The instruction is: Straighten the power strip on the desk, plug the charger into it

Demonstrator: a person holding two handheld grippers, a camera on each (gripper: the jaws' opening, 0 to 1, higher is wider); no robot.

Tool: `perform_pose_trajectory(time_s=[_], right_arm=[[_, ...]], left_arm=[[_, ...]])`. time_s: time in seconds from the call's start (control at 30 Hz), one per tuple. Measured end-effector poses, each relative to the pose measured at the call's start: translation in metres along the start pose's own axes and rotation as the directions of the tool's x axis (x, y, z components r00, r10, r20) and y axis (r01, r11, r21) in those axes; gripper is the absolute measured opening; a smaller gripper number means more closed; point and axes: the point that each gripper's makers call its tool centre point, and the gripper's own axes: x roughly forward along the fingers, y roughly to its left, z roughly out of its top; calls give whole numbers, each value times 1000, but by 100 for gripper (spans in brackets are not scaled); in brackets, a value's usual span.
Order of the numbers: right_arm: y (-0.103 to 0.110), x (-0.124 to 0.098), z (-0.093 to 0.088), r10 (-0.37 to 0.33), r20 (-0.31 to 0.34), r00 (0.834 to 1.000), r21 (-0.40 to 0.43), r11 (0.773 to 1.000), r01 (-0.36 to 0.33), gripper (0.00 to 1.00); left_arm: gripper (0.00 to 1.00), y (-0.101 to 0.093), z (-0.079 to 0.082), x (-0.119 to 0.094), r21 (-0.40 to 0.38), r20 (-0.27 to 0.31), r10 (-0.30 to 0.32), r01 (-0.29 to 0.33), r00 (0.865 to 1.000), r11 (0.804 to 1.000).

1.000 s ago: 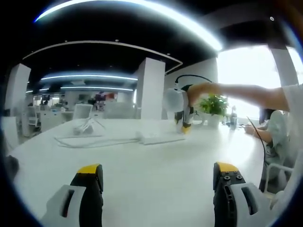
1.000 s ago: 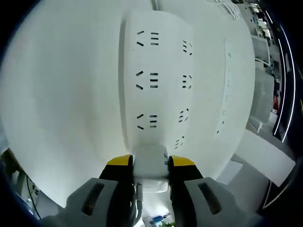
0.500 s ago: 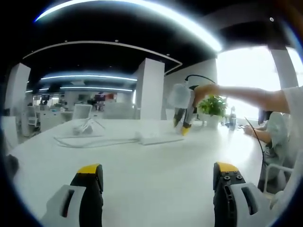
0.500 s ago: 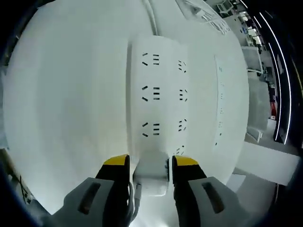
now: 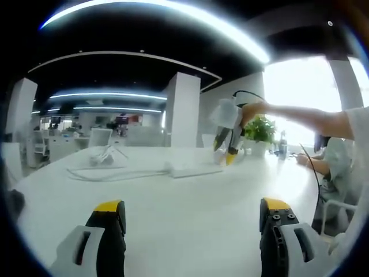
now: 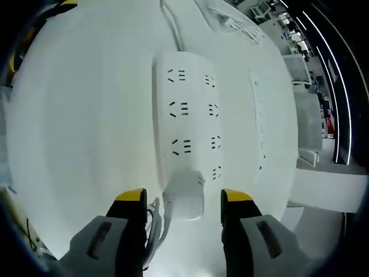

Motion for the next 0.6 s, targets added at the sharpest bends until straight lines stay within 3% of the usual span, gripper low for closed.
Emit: perform_pose_trajectory(time_s=[0.2,0.6], right_arm=[[-1,-2,2,-20,7,1000,-45,999,20,28],[-8,-1,4,-18,-20,1000,-62,998,17,25]], left_arm=[[99,-1,2,-1,2,4,-5,5,1000,1000],[99,0,3,0,4,2,-2,2,1000,1000]])
